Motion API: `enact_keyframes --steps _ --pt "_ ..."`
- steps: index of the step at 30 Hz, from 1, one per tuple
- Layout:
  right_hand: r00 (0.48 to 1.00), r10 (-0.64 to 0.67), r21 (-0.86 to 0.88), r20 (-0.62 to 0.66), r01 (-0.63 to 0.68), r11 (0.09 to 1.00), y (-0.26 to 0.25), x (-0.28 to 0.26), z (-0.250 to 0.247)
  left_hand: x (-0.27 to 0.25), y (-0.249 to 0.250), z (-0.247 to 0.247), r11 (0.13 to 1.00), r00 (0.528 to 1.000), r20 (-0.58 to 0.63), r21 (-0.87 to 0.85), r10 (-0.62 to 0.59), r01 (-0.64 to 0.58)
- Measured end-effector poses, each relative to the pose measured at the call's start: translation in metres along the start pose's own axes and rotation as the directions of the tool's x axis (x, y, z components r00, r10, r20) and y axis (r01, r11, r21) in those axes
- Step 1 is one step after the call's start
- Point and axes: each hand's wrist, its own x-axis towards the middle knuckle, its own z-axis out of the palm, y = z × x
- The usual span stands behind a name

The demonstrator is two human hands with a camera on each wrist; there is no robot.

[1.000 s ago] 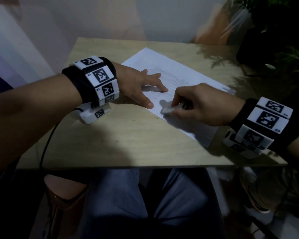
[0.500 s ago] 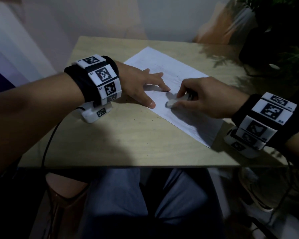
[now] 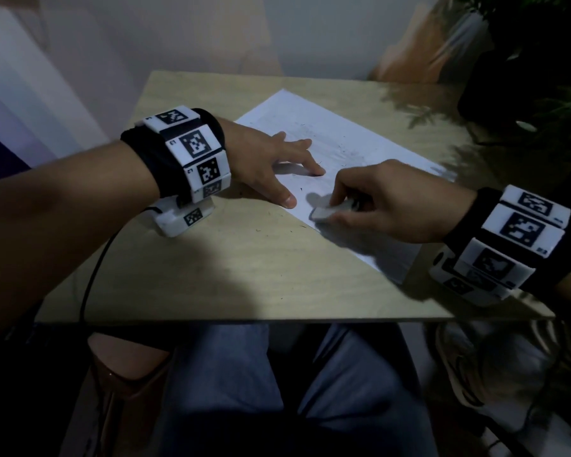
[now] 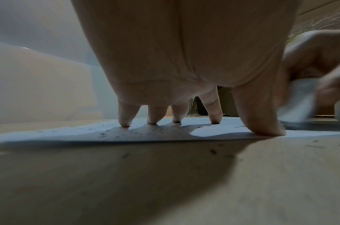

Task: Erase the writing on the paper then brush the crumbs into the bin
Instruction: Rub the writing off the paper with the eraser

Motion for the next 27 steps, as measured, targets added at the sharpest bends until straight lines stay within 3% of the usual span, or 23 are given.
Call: enact_keyframes --steps 3,7,10,12,16,18,22,27 --pt "0.999 0.03 0.079 0.043 -0.034 0.996 0.003 0.001 -0.006 -0.001 0.001 0.0 1.0 1.0 0.003 -0.001 -0.003 0.003" --pt "0.99 0.087 -0.094 -0.11 -0.097 0.991 0.008 0.005 -0.005 -0.001 0.001 0.0 1.0 1.0 0.002 0.016 -0.003 0.002" --pt "1.0 -0.005 -0.029 -0.01 0.005 1.0 0.002 -0.001 -0.001 0.0 0.0 0.0 1.0 1.0 0.003 0.007 -0.004 0.004" --pt "0.998 -0.008 0.058 0.06 0.004 0.998 0.001 -0.004 -0.003 0.0 0.0 0.0 1.0 1.0 0.004 0.003 -0.007 0.007" --pt "0.99 0.091 -0.119 -0.112 -0.104 0.987 0.01 0.002 -0.006 0.0 0.0 0.0 1.0 1.0 0.008 0.009 -0.007 0.007" --pt "0.987 0.064 -0.171 -0.145 -0.089 0.981 0.009 0.001 -0.003 0.0 0.0 0.0 1.0 1.0 0.008 0.002 -0.007 0.007" --pt "0.999 -0.001 0.048 0.044 -0.001 0.999 0.001 -0.006 -0.005 0.0 0.001 0.0 1.0 1.0 0.01 0.0 -0.01 0.01" --pt "0.98 0.093 -0.183 -0.178 -0.126 0.975 0.015 0.001 -0.006 0.0 0.001 0.0 1.0 1.0 0.008 0.007 -0.009 0.009"
